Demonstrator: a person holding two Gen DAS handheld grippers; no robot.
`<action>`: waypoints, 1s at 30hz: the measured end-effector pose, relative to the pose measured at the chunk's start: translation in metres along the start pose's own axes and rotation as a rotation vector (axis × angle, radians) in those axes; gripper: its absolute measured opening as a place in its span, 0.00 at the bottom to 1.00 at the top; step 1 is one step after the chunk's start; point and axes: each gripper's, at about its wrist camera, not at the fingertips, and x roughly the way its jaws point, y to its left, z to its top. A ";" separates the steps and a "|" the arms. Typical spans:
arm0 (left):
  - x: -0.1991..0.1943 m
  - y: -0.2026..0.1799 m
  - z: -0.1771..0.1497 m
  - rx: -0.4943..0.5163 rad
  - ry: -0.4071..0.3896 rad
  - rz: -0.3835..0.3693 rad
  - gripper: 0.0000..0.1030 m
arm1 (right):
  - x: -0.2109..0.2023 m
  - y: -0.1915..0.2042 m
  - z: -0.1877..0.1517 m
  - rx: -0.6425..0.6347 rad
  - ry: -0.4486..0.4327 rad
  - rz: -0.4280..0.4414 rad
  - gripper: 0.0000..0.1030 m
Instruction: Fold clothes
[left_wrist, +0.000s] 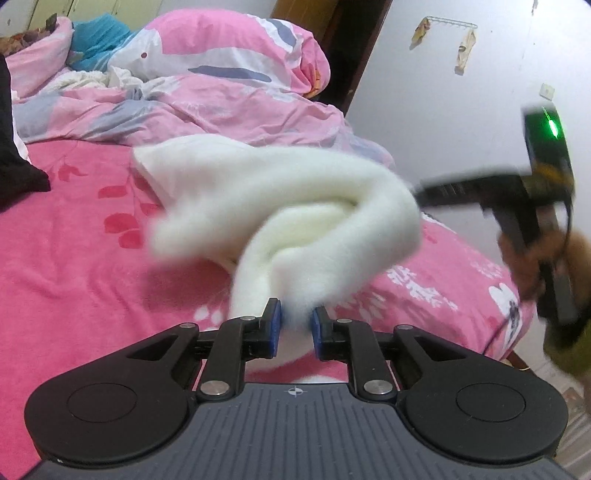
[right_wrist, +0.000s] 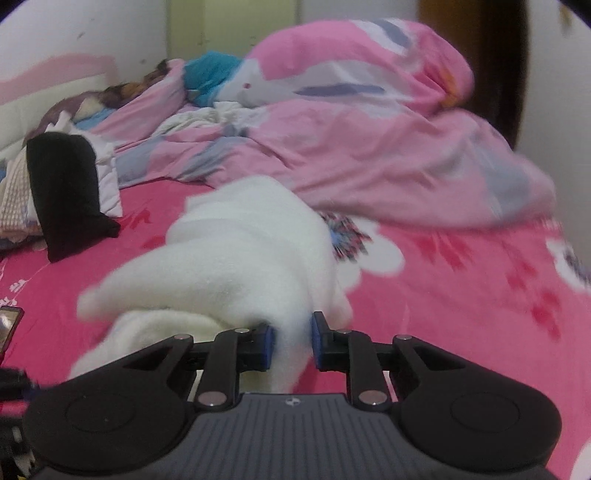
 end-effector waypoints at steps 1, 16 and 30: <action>0.000 0.000 0.001 -0.003 0.005 -0.004 0.16 | -0.003 -0.007 -0.008 0.023 0.005 0.001 0.16; 0.000 -0.008 0.002 0.034 0.046 0.069 0.21 | -0.038 -0.054 -0.062 0.114 -0.031 -0.041 0.11; 0.027 0.009 -0.006 -0.046 0.051 0.079 0.27 | 0.007 0.105 -0.024 -0.673 -0.147 0.058 0.90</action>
